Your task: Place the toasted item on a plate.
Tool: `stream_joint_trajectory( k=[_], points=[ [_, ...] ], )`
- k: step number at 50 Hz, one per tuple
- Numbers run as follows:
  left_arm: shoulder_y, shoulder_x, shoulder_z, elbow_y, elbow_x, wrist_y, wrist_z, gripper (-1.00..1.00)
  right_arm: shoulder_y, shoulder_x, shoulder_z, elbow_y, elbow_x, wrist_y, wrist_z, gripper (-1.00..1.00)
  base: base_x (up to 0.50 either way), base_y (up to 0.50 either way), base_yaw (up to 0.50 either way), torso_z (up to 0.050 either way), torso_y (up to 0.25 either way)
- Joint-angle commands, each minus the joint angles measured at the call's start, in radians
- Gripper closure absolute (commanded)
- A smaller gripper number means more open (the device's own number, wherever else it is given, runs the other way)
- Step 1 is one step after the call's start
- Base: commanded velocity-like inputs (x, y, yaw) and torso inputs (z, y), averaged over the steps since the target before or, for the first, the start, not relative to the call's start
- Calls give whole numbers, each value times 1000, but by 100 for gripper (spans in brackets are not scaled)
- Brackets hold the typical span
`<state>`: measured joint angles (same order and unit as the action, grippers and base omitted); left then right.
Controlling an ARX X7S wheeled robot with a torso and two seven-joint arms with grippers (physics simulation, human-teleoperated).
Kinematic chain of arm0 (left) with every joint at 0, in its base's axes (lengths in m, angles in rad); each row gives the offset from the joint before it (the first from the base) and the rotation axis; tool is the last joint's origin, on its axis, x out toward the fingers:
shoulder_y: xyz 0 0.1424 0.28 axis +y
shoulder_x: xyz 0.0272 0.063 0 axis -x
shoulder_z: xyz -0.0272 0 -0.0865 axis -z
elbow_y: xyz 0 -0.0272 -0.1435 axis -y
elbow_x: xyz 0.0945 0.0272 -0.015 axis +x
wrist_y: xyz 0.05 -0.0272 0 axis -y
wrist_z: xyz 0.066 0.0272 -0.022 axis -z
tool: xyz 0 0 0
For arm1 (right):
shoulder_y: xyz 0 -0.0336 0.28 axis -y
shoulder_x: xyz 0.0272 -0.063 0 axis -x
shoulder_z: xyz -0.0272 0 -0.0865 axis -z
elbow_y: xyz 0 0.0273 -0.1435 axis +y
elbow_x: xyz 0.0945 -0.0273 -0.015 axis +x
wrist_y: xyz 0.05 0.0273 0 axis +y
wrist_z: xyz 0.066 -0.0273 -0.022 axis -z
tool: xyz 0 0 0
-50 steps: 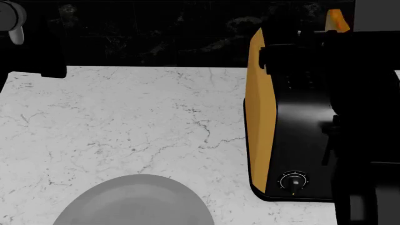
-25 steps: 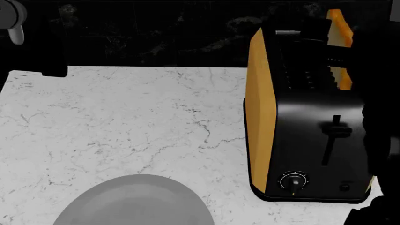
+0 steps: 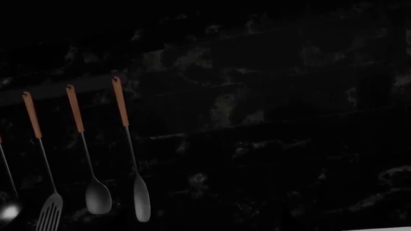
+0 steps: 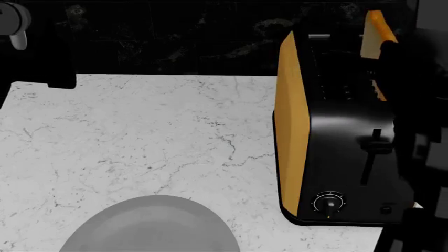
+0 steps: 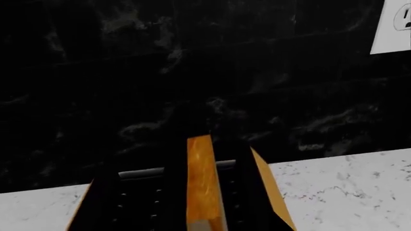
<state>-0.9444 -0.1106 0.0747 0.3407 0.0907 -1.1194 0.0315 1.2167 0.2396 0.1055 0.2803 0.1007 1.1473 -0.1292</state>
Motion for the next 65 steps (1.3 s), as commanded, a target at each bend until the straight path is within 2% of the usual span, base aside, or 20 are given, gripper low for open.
stream_joint_trajectory(
  k=[1,2,3,16,44,56,65],
  points=[
    [3,3,-11,-8,-9,11,-6,-100,-44,-17,-29,106,20,-70,-16,-100,12,0,3,0,0],
    [4,3,-11,-8,-10,12,-7,-100,-45,-18,-29,107,20,-70,-16,-100,0,0,3,0,0],
    [4,3,-11,-7,-11,12,-8,-100,-49,-18,-37,105,20,-72,-19,100,0,0,3,0,0],
    [3,-1,-11,-3,-22,6,-18,-100,-20,-26,-48,39,34,-29,-21,100,2,1,4,0,0],
    [-16,-5,-13,26,-52,-30,-28,-100,253,-25,-123,-253,78,259,-31,100,0,2,3,1,2],
    [-17,-8,-12,35,-61,-37,-34,-100,320,-47,-94,-296,100,313,-27,100,0,0,1,0,1],
    [-15,-11,-13,35,-68,-36,-40,-100,301,-124,34,-395,158,420,-4,100,0,0,0,0,0]
  ],
)
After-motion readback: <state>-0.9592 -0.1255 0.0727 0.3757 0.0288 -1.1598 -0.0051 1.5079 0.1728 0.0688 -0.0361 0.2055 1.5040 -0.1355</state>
